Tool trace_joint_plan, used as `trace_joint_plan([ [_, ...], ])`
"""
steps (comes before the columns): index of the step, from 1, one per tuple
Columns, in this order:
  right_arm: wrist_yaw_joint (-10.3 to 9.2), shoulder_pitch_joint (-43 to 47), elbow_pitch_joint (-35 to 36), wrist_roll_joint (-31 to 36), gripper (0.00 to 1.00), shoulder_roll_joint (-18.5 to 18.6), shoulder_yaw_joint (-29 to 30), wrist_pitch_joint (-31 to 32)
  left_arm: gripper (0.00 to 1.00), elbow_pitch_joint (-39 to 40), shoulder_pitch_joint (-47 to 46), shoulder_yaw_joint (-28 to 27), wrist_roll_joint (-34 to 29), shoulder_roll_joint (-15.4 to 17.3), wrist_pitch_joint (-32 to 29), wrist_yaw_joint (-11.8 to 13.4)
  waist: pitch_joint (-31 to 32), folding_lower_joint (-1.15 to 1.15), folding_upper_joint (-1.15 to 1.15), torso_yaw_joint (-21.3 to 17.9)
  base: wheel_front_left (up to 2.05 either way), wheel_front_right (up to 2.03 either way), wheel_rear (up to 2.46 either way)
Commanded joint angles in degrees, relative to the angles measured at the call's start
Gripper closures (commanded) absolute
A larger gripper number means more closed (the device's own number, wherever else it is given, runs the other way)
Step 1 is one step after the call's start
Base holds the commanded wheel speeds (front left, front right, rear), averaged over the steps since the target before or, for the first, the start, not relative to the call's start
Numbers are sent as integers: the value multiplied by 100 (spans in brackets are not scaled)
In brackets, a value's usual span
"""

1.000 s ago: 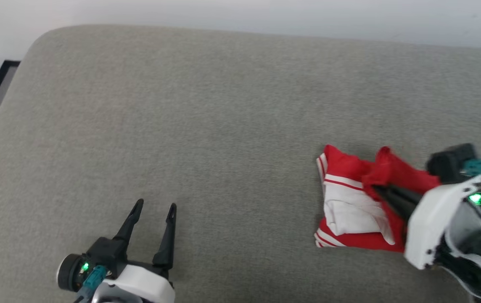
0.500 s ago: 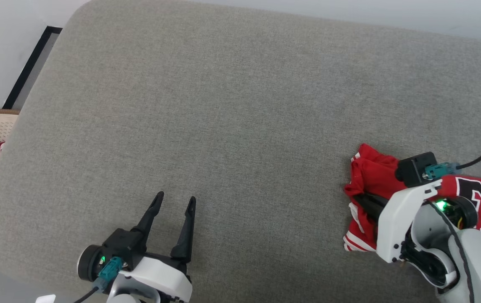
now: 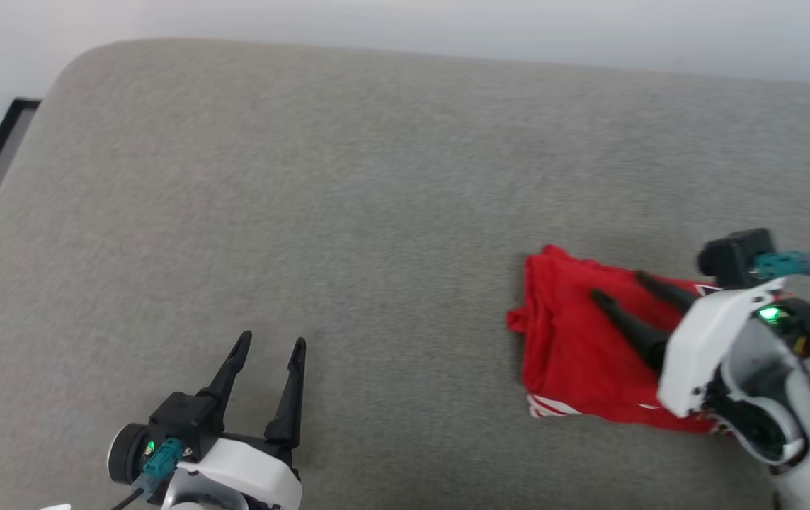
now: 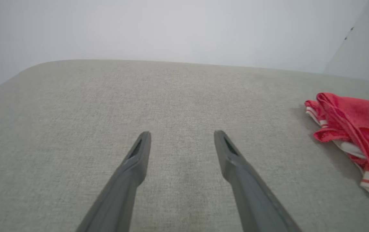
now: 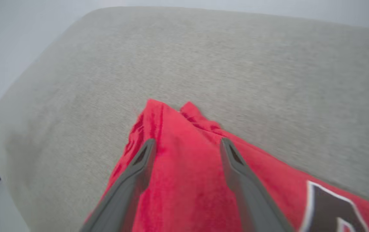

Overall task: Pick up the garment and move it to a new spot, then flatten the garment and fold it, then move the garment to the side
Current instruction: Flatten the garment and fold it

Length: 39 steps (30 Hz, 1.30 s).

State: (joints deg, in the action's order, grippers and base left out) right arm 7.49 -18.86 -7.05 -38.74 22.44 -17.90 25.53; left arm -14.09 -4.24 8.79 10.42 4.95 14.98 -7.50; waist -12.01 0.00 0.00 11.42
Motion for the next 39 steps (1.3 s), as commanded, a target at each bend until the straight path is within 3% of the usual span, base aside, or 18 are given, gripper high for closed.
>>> trace_joint_plan([
  [1,0,-51,-24,-34,0,164,-4,-196,0,-40,52,5,55,39,30,6,153,0,0,-219,0,0,0],
  [7,-1,85,-645,-214,0,495,55,-1266,0,-212,112,35,331,114,29,6,413,0,0,-561,0,0,0],
  [12,0,162,-1333,-18,0,642,42,-2652,0,-341,200,24,469,223,30,6,625,0,0,-764,0,0,0],
  [19,0,378,-1945,111,0,429,87,-3913,0,-358,415,-142,575,291,30,6,937,0,0,-897,0,0,0],
  [24,0,694,-1998,323,0,148,471,-4071,0,-243,618,-230,502,344,30,6,1163,0,0,-888,0,0,0],
  [30,0,1448,-1177,894,0,-166,1099,-4074,0,101,856,-322,316,383,30,6,1240,0,0,-790,0,0,0],
  [39,0,2290,-664,1178,0,-431,1810,-4076,0,486,1229,-383,187,289,30,6,1214,0,0,-745,0,0,0],
])
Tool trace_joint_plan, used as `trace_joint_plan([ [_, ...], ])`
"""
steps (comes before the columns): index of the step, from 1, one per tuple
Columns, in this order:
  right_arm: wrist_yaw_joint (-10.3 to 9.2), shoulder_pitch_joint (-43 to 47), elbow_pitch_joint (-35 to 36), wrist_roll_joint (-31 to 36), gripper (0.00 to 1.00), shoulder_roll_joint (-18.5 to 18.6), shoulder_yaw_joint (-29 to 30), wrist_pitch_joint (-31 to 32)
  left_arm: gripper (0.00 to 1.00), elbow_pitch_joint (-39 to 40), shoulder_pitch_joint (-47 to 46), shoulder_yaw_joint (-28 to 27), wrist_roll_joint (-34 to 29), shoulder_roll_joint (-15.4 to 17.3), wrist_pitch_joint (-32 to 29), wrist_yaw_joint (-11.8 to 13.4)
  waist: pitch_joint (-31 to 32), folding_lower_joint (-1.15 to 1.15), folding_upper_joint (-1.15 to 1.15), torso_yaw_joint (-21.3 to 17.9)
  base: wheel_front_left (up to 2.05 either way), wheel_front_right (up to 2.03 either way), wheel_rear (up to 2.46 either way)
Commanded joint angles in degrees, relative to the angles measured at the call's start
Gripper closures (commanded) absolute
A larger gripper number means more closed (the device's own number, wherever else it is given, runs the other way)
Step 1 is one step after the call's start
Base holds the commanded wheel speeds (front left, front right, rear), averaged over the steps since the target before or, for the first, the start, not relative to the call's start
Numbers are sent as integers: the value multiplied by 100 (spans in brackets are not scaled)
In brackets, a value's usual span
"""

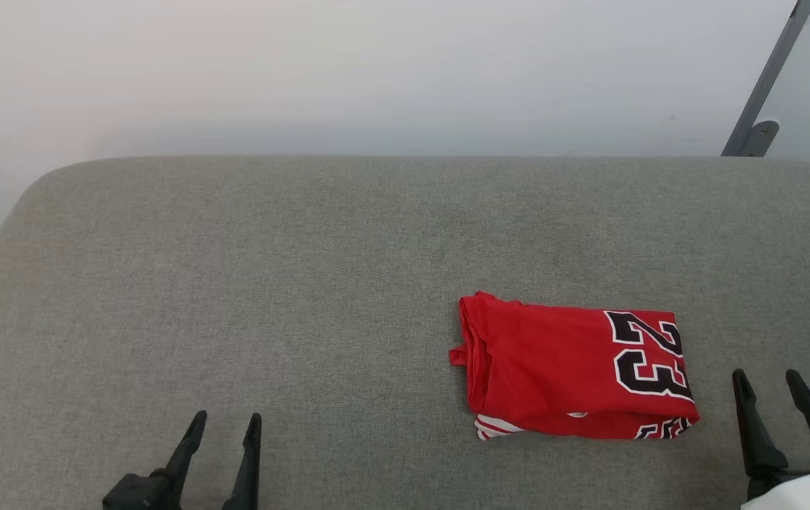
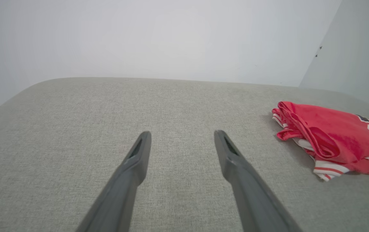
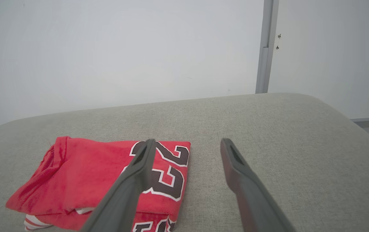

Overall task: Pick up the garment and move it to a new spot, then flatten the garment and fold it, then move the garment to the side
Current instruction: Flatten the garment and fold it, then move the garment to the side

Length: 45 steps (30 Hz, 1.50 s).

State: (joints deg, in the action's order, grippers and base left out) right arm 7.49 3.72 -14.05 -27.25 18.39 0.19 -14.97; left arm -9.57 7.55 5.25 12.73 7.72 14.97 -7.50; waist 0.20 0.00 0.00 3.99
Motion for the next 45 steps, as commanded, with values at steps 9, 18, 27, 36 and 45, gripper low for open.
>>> trace_joint_plan([
  [9,0,37,93,63,0,-80,1,-20,0,197,19,-43,-106,-54,31,6,-88,0,0,7,0,0,0],
  [18,-1,-890,-34,328,0,428,-274,1074,0,307,-331,-10,-142,-137,31,6,-437,0,0,46,0,0,0],
  [27,-1,-1873,-104,-190,0,1143,-940,4064,0,330,-683,152,-162,-241,30,6,-918,0,0,133,0,0,0],
  [36,-1,-2489,-380,-1019,0,1315,-1407,5945,0,195,-1139,239,-166,-345,31,6,-1526,0,0,311,0,0,0],
  [45,-4,-2439,-639,-1296,100,1256,-1347,5655,0,365,-1297,659,155,-125,30,9,-1577,0,0,214,0,0,0],
])
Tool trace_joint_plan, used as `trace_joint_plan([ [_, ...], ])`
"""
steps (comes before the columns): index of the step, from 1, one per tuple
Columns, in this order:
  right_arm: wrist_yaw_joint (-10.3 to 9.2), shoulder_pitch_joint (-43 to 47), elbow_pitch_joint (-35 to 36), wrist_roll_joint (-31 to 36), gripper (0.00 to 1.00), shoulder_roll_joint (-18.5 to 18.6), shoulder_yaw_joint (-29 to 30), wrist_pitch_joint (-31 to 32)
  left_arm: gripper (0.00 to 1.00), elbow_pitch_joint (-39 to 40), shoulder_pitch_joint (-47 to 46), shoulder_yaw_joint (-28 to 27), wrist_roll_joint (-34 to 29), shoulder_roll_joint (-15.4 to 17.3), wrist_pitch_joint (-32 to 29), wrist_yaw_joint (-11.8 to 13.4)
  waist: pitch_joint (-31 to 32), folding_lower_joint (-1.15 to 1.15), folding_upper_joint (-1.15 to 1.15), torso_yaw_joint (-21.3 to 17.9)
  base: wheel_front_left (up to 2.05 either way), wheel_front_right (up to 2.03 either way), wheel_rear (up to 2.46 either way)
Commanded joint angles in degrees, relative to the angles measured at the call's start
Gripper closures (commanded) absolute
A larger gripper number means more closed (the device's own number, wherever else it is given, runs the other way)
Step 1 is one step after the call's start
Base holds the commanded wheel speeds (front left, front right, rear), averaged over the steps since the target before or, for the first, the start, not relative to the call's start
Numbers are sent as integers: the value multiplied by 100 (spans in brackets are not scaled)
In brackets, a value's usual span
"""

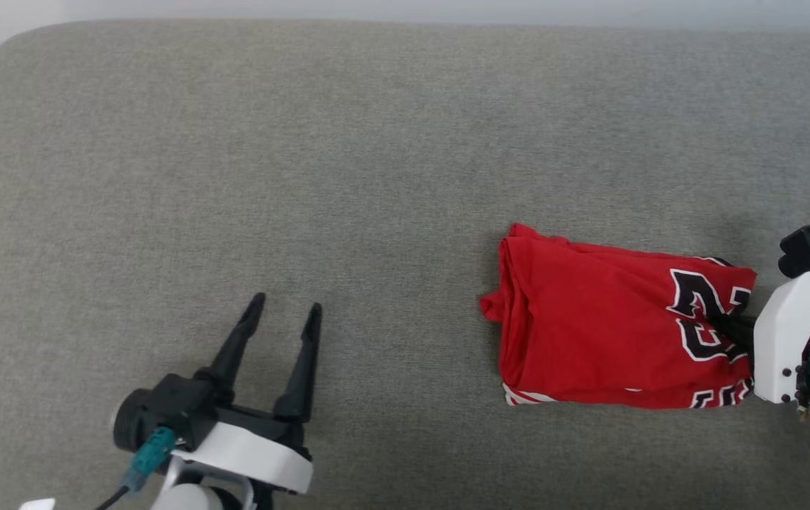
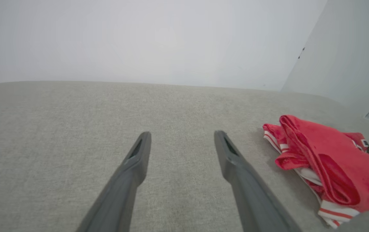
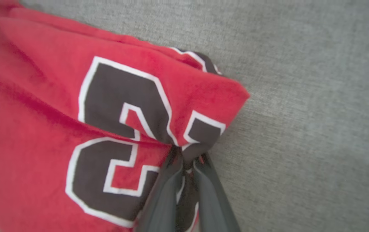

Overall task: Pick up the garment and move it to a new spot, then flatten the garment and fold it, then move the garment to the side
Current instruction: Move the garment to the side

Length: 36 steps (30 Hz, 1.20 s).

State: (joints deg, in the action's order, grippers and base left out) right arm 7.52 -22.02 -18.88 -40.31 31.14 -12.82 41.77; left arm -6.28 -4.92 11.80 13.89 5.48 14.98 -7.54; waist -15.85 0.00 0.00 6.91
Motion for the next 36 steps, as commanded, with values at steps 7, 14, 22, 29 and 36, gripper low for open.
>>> trace_joint_plan([
  [7,-17,-3,-260,-152,100,257,530,-654,0,220,-208,78,78,458,30,14,-199,0,0,-642,0,0,0],
  [14,-5,-271,-809,28,100,806,1697,-1591,0,254,-957,246,-158,713,30,14,-842,0,0,-1086,0,0,0],
  [22,-4,-1155,-1814,619,100,1003,2464,-2767,0,208,-1932,558,-211,937,30,14,-1541,0,0,-1363,0,0,0],
  [29,-5,-2280,-3003,1493,100,940,2630,-3581,0,287,-2623,823,-213,1153,30,14,-1931,0,0,-1376,0,0,0],
  [36,-5,-2816,-3988,2106,100,686,2558,-4247,0,284,-2671,833,-192,1182,30,14,-1971,0,0,-1347,0,0,0],
])
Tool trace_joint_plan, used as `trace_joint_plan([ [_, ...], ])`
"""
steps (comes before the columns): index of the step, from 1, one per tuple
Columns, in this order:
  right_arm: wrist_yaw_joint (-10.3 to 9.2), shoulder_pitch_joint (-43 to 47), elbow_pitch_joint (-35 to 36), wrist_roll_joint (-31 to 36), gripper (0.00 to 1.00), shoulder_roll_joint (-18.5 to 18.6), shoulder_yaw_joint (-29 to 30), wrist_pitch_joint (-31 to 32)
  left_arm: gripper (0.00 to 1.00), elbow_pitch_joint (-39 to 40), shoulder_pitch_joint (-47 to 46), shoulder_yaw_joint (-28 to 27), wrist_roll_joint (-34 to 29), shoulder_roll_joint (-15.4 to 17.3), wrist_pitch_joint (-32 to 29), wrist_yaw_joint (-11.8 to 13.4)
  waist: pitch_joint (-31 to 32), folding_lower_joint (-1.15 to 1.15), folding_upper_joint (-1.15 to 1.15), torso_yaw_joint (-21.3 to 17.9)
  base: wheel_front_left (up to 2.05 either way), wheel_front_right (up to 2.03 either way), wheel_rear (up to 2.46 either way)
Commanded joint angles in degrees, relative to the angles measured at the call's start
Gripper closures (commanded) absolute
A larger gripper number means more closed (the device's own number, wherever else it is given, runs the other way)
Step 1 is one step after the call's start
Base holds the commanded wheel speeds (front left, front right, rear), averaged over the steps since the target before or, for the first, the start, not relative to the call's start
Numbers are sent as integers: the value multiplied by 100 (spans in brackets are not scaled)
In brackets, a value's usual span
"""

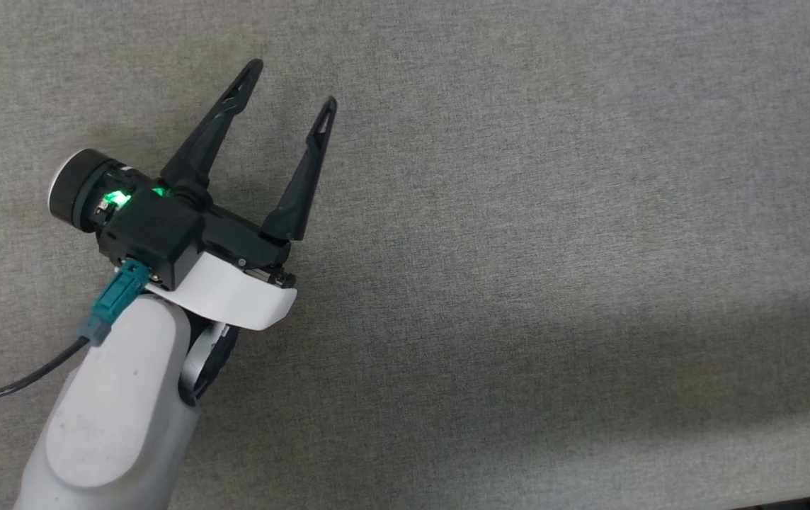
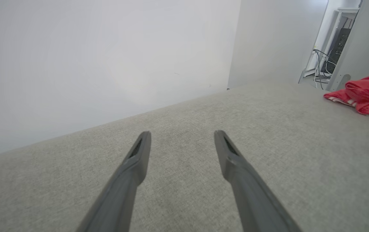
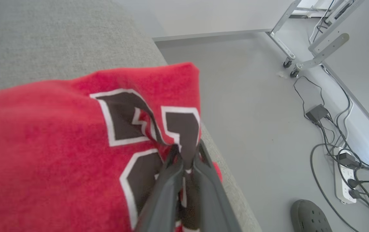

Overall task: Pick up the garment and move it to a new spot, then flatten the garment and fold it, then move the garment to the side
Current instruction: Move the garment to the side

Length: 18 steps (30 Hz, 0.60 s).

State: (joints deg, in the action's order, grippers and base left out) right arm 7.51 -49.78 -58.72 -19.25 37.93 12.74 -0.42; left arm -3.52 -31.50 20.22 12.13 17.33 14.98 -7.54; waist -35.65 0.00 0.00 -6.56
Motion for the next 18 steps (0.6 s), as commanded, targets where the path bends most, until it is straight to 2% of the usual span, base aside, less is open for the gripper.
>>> trace_joint_plan([
  [1,-4,-78,-93,18,59,-13,-19,-111,0,-7,31,-45,-16,-15,29,14,38,0,0,-8,0,0,0],
  [2,-4,-113,-188,44,24,-43,-32,-208,0,-22,82,-73,-19,-25,29,14,82,0,0,-22,0,0,0],
  [3,-4,-119,-332,135,0,-42,-93,-399,0,-54,182,-101,-19,-65,29,14,200,0,0,-38,0,0,0],
  [10,-4,110,-416,163,0,-259,-639,-906,0,-109,639,-243,28,-232,29,14,929,0,0,-23,0,0,0],
  [18,-4,1090,421,-257,0,-813,-2117,-1341,0,-409,1675,-686,142,-498,29,14,2038,0,0,124,0,0,0],
])
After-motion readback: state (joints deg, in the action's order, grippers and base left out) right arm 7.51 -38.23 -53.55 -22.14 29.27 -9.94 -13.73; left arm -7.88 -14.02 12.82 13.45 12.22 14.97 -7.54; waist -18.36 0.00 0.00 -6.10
